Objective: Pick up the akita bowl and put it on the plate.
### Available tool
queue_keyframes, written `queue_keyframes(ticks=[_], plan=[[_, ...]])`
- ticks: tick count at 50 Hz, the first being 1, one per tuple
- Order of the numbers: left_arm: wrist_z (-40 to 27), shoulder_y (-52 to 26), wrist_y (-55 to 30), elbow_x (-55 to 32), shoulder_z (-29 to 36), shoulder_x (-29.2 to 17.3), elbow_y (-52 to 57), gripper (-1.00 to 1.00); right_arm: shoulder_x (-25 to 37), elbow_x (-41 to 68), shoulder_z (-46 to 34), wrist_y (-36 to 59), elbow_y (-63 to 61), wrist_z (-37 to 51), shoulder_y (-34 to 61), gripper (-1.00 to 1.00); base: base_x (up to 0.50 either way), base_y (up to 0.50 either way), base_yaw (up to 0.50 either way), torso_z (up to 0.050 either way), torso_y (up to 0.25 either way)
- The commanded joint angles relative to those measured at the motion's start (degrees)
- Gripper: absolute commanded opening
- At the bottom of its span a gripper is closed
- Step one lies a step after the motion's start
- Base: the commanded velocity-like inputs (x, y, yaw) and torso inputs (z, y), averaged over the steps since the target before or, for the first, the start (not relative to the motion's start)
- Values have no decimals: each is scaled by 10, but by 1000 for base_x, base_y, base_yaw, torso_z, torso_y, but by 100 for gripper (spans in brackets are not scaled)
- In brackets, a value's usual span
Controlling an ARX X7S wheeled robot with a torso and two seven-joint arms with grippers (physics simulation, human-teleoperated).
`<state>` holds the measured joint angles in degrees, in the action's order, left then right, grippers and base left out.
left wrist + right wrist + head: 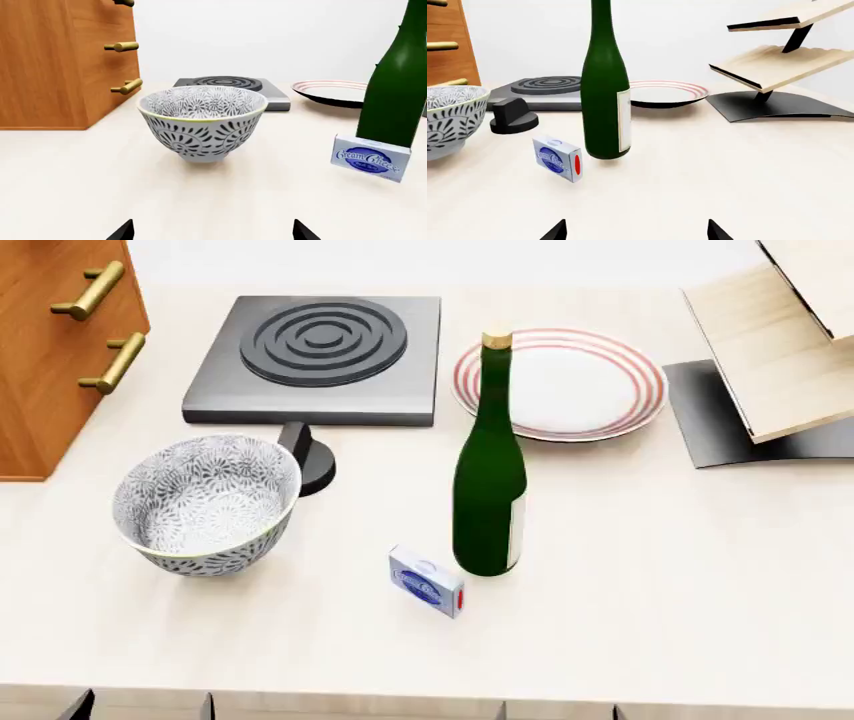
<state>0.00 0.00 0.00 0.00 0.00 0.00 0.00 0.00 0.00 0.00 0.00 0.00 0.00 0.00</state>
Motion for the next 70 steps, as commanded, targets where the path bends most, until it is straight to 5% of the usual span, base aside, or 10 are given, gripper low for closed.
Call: queue_keyframes(ticks=[1,23,46,70], plan=[[-5,3,-8,-4,5,-4,11,100,12,12,-15,5,-7,15,-1,100,0,0,0,0,0],[-55,-11,15,-66,29,-32,-25,100,37,35,-44,-23,55,51,20,100,0,0,0,0,0],[-112,49,-43,-97,0,-72,226,100,73,85,-5,57,-170,95,-16,100,0,0,0,0,0],[-131,79,-13,-130,-22,-84,249,100,85,113,7,32,-181,107,-34,100,0,0,0,0,0]])
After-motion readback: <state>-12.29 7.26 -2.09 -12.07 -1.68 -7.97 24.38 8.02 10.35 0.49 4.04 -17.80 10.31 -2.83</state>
